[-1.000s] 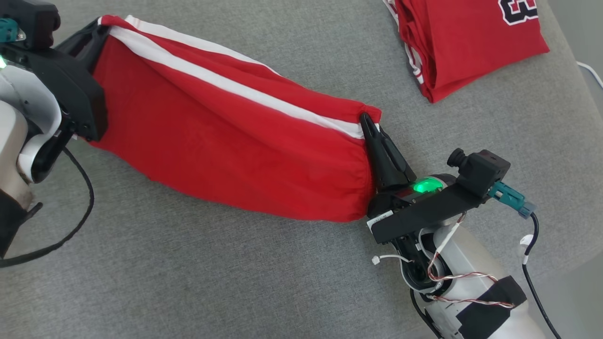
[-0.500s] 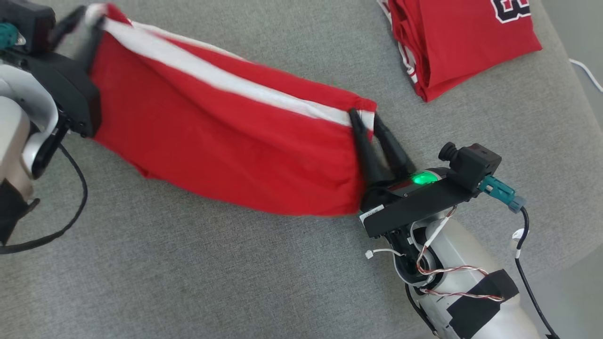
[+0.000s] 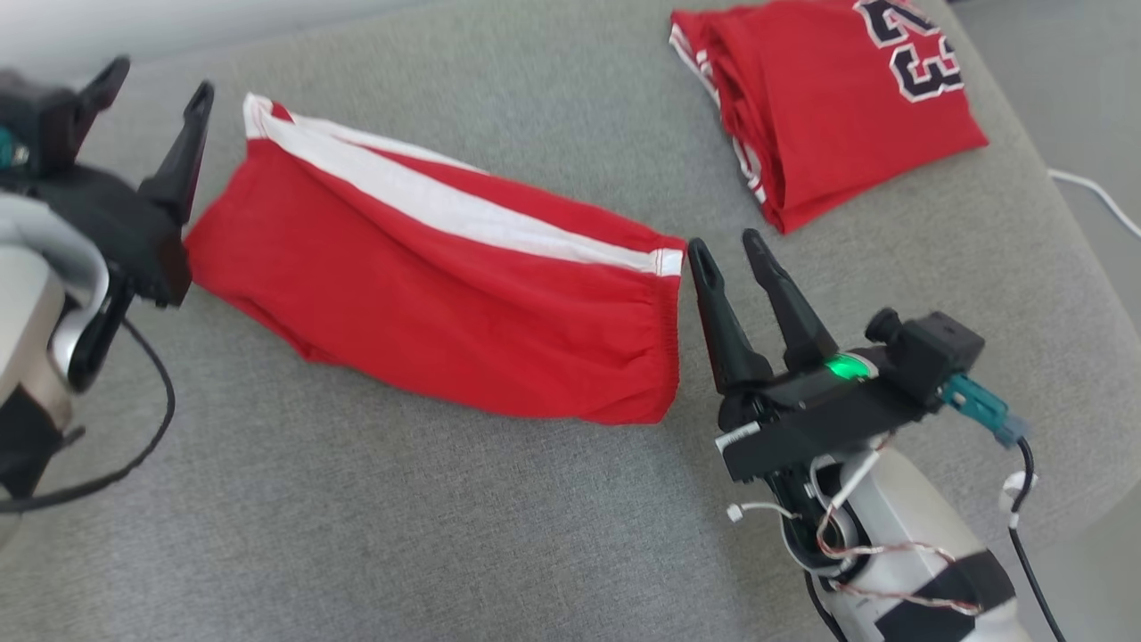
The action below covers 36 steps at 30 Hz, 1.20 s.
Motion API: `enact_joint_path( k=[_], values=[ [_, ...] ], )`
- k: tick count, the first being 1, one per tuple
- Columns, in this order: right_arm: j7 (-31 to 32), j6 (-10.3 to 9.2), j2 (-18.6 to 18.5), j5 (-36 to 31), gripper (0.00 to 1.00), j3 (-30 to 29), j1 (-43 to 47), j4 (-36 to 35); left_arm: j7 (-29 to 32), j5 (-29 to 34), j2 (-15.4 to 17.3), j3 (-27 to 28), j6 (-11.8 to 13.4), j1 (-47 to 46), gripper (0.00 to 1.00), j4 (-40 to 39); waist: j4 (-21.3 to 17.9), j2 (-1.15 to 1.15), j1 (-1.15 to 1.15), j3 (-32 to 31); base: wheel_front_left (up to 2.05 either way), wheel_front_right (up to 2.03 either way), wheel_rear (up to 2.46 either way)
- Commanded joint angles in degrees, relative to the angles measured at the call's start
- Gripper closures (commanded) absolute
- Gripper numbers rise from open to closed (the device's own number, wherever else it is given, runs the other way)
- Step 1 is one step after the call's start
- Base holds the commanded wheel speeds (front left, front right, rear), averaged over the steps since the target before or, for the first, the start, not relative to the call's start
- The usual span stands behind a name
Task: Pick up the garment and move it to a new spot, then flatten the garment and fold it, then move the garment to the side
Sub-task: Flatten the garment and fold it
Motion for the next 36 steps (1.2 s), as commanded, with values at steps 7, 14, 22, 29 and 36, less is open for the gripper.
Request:
enact_joint_path(
  k=[7, 14, 22, 29, 36],
  values=[
    [-0.3, -0.16, 1.0, -5.6, 0.0, -3.2, 5.5, -4.2, -1.7, -0.8, 1.6, 2.8, 0.1, 6.7, 0.0, -1.1, 0.7, 0.0, 0.01, -5.7, 0.0, 0.0, 0.0],
    [-0.3, -0.16, 2.5, -10.7, 0.0, -5.1, 10.0, -7.7, -1.8, 0.2, 3.2, 4.9, 0.1, 10.7, 0.0, -2.8, 0.6, 0.0, 0.01, -7.0, 0.0, 0.0, 0.0],
    [-0.3, -0.16, 4.2, -15.7, 0.0, -5.6, 14.0, -10.5, -1.1, 0.5, 3.8, 4.3, 0.1, 11.2, 0.0, -3.4, -0.2, 0.0, 0.01, -6.9, 0.0, 0.0, 0.0],
    [-0.3, -0.16, 6.0, -20.4, 0.0, -4.7, 18.0, -11.8, 3.9, -0.6, 4.9, 1.6, 0.1, 10.0, 0.0, -5.3, -1.9, 0.0, 0.01, -6.0, 0.0, 0.0, 0.0],
    [-0.3, -0.16, 7.2, -21.1, 0.0, -4.5, 19.7, -11.0, 10.5, -3.3, 6.0, -1.1, 0.1, 9.6, 0.0, -5.4, -3.4, 0.0, 0.01, -4.5, 0.0, 0.0, 0.0]
  ],
)
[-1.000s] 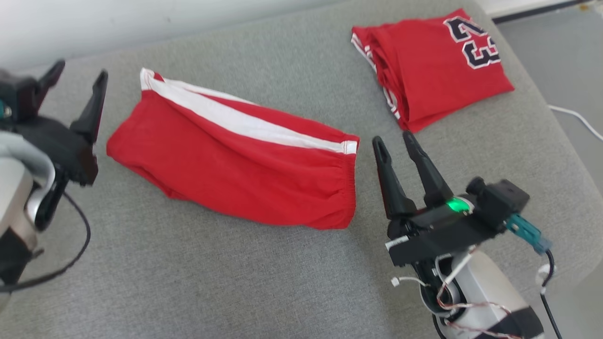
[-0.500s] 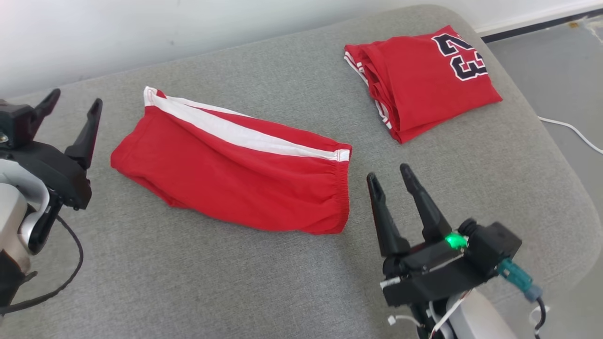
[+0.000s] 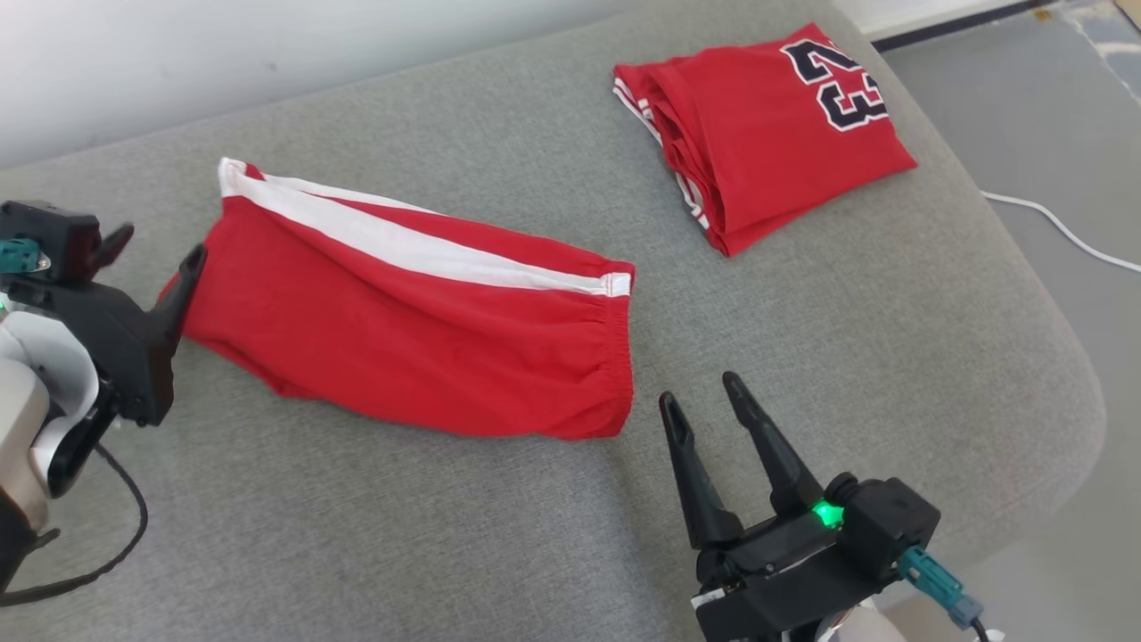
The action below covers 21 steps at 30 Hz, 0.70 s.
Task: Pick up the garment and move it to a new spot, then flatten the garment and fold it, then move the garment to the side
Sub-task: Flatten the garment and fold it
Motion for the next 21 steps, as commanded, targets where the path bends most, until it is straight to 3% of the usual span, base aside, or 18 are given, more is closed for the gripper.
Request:
enact_joint_path(
  k=[1, 15, 16, 17, 18, 21],
  values=[
    [-0.2, -0.16, 0.5, -0.3, 0.0, 0.3, 0.5, 0.1, 1.1, -1.0, 0.3, -0.4, 0.1, -0.1, 0.0, 0.1, -0.6, 0.0, 0.0, 0.6, 0.0, 0.0, 0.0],
    [-0.2, -0.16, 0.8, -0.7, 0.0, 0.4, -0.3, 0.6, 16.2, -8.6, 0.7, -4.2, 0.1, 1.0, 0.0, 0.7, -1.9, 0.0, 0.0, 2.1, 0.0, 0.0, 0.0],
    [-0.2, -0.16, 0.8, -0.7, 0.0, 0.5, -0.4, 0.6, 16.8, -9.0, 0.6, -4.4, 0.1, 0.9, 0.55, 0.6, -1.8, 0.0, 0.0, 2.2, 0.0, 0.0, 0.0],
    [-0.2, -0.16, 0.9, -0.8, 0.0, 0.5, -0.5, 0.7, 17.1, -9.1, 0.6, -4.6, 0.1, 0.7, 0.88, 0.5, -1.7, 0.0, 0.0, 2.2, 0.0, 0.0, 0.0],
    [-0.2, -0.16, 0.9, -0.9, 0.0, 0.5, -0.6, 0.7, 17.1, -9.1, 0.6, -4.7, 0.1, 0.5, 1.0, 0.5, -1.6, 0.0, 0.0, 2.2, 0.0, 0.0, 0.0],
    [-0.2, -0.16, 0.8, -1.1, 0.0, 0.5, -0.7, 0.9, 15.9, -8.7, 0.4, -4.4, 0.3, -0.3, 1.0, 1.3, -1.1, 0.0, 0.0, 1.8, 0.0, 0.0, 0.0]
  ],
)
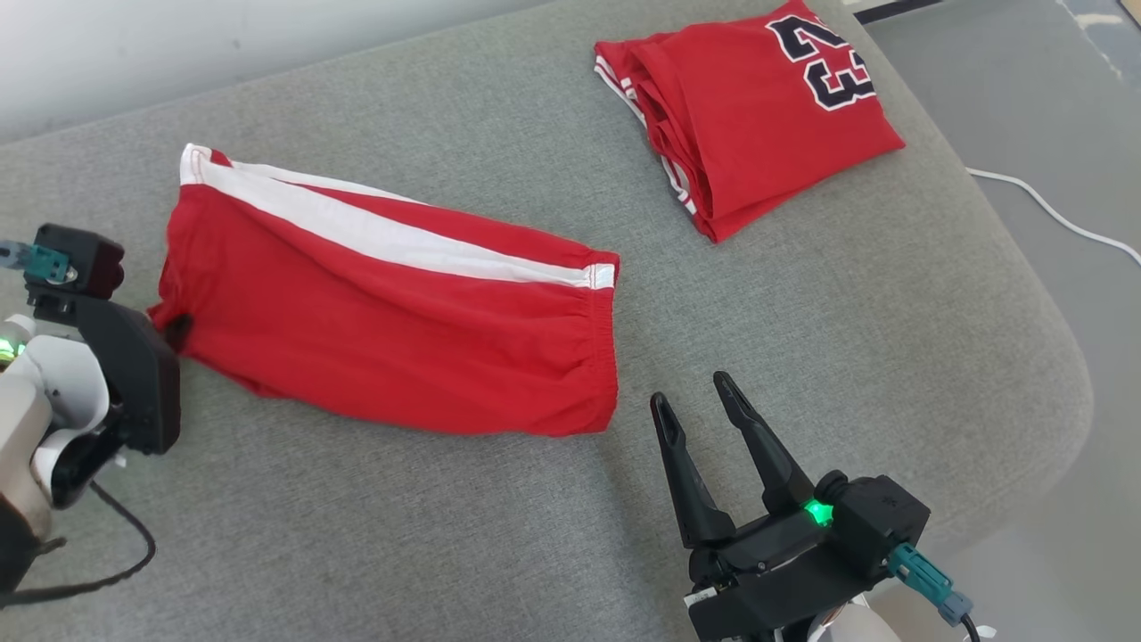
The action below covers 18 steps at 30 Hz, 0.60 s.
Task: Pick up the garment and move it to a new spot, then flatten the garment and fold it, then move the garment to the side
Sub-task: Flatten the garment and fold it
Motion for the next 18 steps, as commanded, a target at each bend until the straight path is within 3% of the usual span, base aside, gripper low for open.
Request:
enact_joint_path(
  k=[1, 10, 18],
  values=[
    [-0.2, -0.16, 0.3, -0.7, 0.0, -0.1, -0.3, 0.3, -1.6, 0.1, -0.5, 0.4, 0.6, -0.5, 1.0, 1.0, 0.7, 0.0, 0.0, -0.6, 0.0, 0.0, 0.0],
    [-0.2, -0.16, 0.2, -1.3, 0.0, -0.8, 0.7, 1.4, -5.0, 1.3, -2.8, 0.2, 1.6, 0.0, 1.0, 1.0, 4.8, 0.0, 0.0, -4.0, 0.0, 0.0, 0.0],
    [-0.2, -0.16, -0.7, -1.5, 0.0, -2.0, 2.0, 1.9, -5.4, 1.1, -3.3, -0.5, 3.6, 3.1, 1.0, -4.9, 10.7, 0.0, 0.0, -6.8, 0.0, 0.0, 0.0]
  ],
)
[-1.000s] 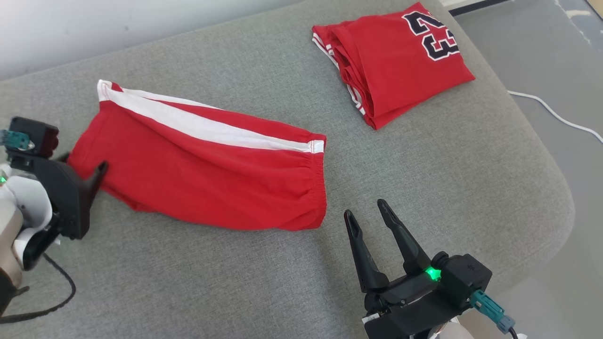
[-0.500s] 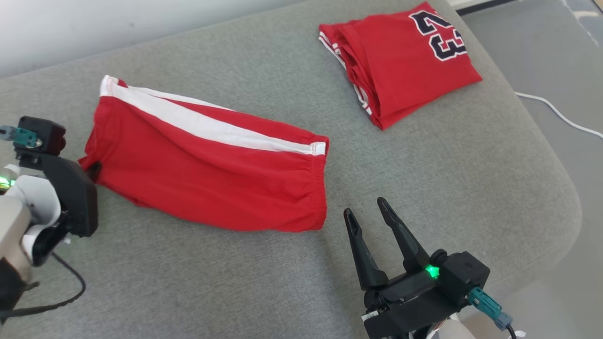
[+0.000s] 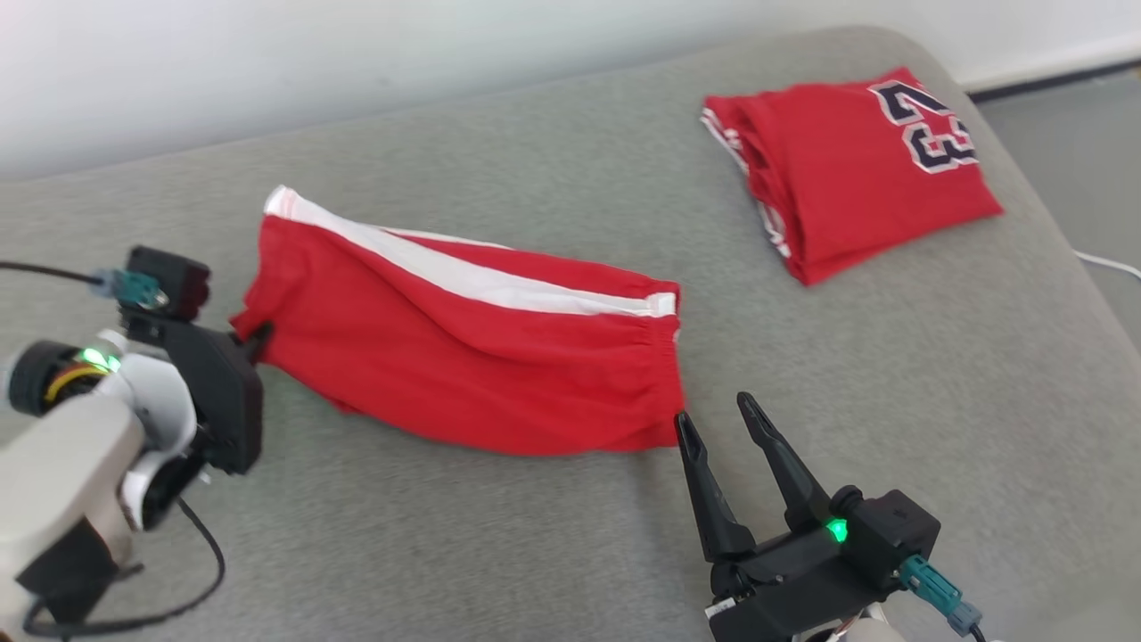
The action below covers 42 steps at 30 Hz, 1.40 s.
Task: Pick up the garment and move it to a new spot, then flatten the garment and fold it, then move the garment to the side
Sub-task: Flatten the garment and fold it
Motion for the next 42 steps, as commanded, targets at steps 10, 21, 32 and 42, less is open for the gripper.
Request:
enact_joint_path(
  k=[10, 21, 32, 42],
  values=[
    [-0.2, -0.16, -0.5, -0.6, 0.0, -2.2, 2.7, 0.1, -3.5, -2.6, 3.3, 1.2, 7.0, 9.4, 1.0, -13.6, 7.6, 0.0, 0.0, -3.2, 0.0, 0.0, 0.0],
    [-0.2, -0.16, -0.5, -0.9, 0.0, -4.6, 4.9, 0.2, -9.5, -7.1, 5.4, 2.7, 15.2, 22.3, 1.0, -26.0, 10.2, 0.0, 0.0, -3.8, 0.0, 0.0, 0.0],
    [-0.2, -0.16, -2.1, -0.8, 0.0, -4.5, 4.6, 0.8, -18.9, -5.4, 2.6, 4.3, 16.7, 25.6, 0.0, -24.5, 10.6, 0.0, 0.0, -5.7, 0.0, 0.0, 0.0],
    [-0.2, -0.16, -2.4, -1.1, 0.0, -7.0, 6.0, 0.2, -24.3, 0.7, 0.4, 14.8, 17.7, 29.2, 0.0, -24.1, 11.7, 0.0, 0.0, -8.6, 0.0, 0.0, 0.0]
  ],
)
